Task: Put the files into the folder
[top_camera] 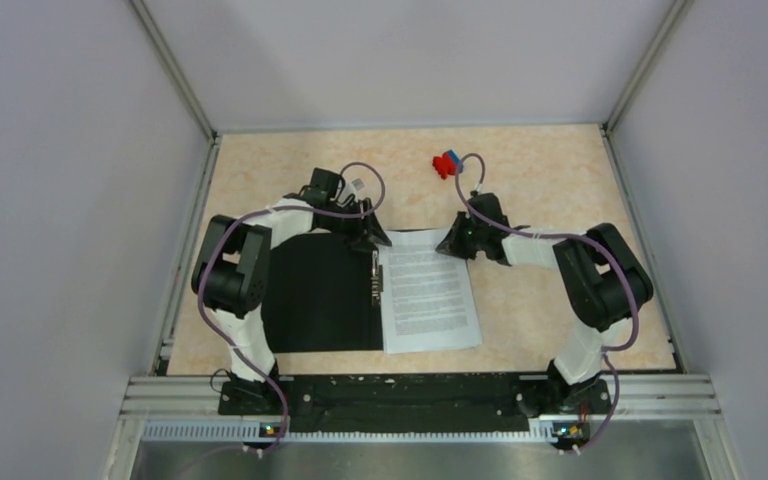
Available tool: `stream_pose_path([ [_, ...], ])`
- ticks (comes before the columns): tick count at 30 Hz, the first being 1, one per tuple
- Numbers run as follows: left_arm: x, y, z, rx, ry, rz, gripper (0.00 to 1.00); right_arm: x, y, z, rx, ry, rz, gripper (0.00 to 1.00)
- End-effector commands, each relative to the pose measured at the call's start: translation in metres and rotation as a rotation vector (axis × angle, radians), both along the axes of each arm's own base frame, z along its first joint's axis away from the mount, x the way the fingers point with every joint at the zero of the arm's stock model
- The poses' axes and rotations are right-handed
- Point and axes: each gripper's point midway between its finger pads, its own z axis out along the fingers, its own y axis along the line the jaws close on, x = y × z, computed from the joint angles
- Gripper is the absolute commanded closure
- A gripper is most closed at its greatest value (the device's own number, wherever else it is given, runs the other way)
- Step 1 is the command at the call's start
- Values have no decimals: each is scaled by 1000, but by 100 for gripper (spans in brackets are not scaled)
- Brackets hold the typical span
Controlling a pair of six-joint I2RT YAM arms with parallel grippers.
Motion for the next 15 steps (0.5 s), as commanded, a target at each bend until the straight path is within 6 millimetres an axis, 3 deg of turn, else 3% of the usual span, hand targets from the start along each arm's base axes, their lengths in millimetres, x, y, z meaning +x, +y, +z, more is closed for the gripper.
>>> stream_pose_path([
  [1,3,-4,23,-29,-63,-6,45,1,-19,-10,-70,19,-86,91],
  [9,-8,-5,17,-21,-47,-23,45,4,-17,6,-4,-9,-147,91],
  [15,-13,-5,14,-15,-45,-21,45,7,-5,44,92,-101,-145,86],
])
